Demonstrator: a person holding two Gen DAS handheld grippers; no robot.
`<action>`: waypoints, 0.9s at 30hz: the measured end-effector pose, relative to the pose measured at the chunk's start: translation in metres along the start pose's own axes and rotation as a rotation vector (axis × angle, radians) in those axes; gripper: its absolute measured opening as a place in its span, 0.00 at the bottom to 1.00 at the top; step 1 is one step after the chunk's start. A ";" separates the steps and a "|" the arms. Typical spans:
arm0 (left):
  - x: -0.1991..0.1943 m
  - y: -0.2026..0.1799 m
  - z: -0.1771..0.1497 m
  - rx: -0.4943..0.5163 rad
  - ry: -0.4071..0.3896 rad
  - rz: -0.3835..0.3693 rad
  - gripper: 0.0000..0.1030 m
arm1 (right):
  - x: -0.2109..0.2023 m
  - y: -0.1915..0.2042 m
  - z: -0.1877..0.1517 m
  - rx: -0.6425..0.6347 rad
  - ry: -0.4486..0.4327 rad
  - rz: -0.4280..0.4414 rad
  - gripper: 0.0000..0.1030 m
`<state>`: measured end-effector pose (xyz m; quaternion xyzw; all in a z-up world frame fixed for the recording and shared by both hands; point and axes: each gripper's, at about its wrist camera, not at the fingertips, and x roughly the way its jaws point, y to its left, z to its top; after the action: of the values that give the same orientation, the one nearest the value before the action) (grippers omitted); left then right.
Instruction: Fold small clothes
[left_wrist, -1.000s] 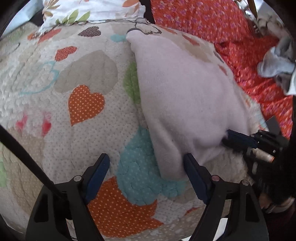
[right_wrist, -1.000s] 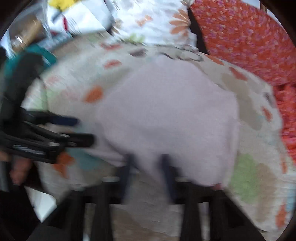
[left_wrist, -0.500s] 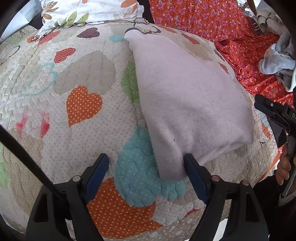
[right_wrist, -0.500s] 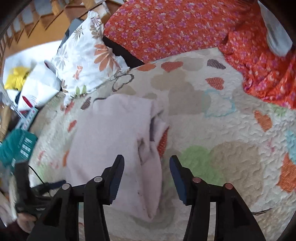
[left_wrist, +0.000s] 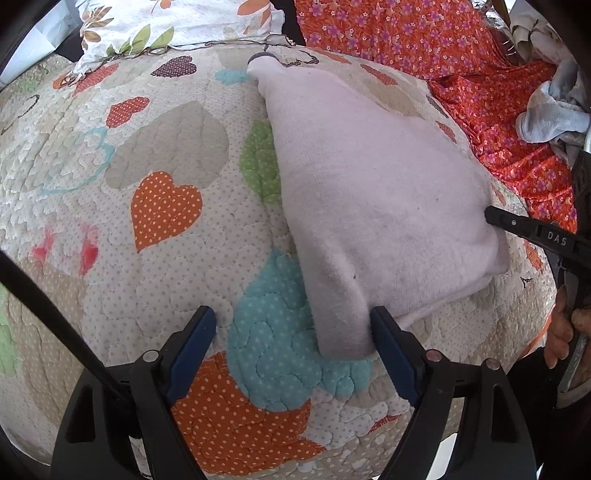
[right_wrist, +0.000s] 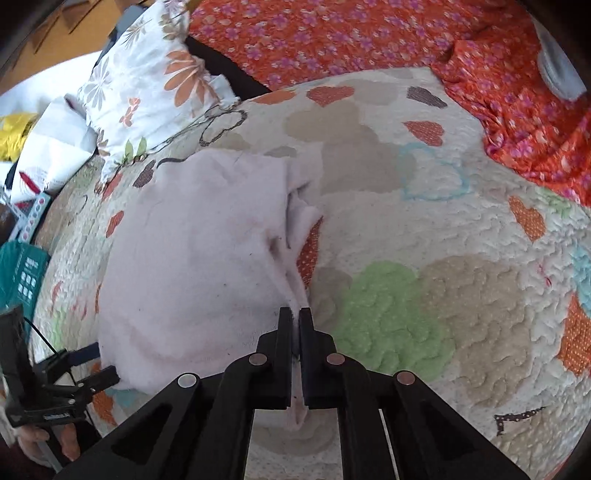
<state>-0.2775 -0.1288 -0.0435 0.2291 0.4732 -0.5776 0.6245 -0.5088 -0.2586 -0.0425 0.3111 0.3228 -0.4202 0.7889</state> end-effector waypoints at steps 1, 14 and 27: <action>0.000 0.000 0.001 0.001 0.007 -0.004 0.81 | 0.001 0.002 0.000 -0.005 -0.012 -0.015 0.04; -0.013 0.006 0.008 -0.015 -0.002 -0.056 0.79 | -0.022 0.028 0.001 -0.064 -0.079 0.208 0.18; 0.003 0.038 0.068 -0.192 -0.034 -0.169 0.80 | 0.008 0.024 0.041 -0.120 -0.016 -0.009 0.72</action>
<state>-0.2199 -0.1781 -0.0260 0.1179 0.5331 -0.5840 0.6008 -0.4743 -0.2825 -0.0193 0.2586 0.3426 -0.4060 0.8068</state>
